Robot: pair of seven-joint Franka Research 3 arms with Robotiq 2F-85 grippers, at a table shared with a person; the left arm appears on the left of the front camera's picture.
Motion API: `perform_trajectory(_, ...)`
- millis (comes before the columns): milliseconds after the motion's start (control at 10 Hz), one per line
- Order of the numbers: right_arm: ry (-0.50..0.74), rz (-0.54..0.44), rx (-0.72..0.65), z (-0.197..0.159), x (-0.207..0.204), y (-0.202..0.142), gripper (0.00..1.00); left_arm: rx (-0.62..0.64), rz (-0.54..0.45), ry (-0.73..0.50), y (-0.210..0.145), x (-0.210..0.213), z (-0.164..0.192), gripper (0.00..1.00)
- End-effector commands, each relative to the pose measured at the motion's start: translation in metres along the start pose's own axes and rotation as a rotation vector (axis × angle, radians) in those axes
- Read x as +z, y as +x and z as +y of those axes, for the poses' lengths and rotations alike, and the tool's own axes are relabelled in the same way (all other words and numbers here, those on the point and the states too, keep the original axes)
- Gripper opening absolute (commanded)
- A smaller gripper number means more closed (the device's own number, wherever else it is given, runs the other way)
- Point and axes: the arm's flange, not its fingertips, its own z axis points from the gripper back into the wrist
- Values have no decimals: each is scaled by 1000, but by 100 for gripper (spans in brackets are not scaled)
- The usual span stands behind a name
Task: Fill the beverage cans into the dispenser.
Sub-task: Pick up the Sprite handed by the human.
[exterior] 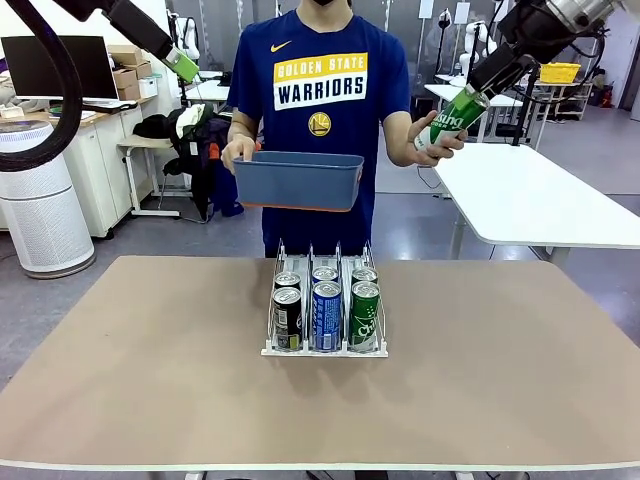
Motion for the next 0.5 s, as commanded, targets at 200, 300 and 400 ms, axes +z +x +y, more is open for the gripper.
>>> perform_trajectory(200,15,-38,3,-5,-11,-6,100,4,8,-4,-1,1,-1,100)
perform_trajectory(300,18,-42,2,-6,-13,-5,100,4,8,-4,-1,1,-1,100)
perform_trajectory(400,22,-40,-3,-4,-15,-6,100,4,8,-4,-1,1,-1,100)
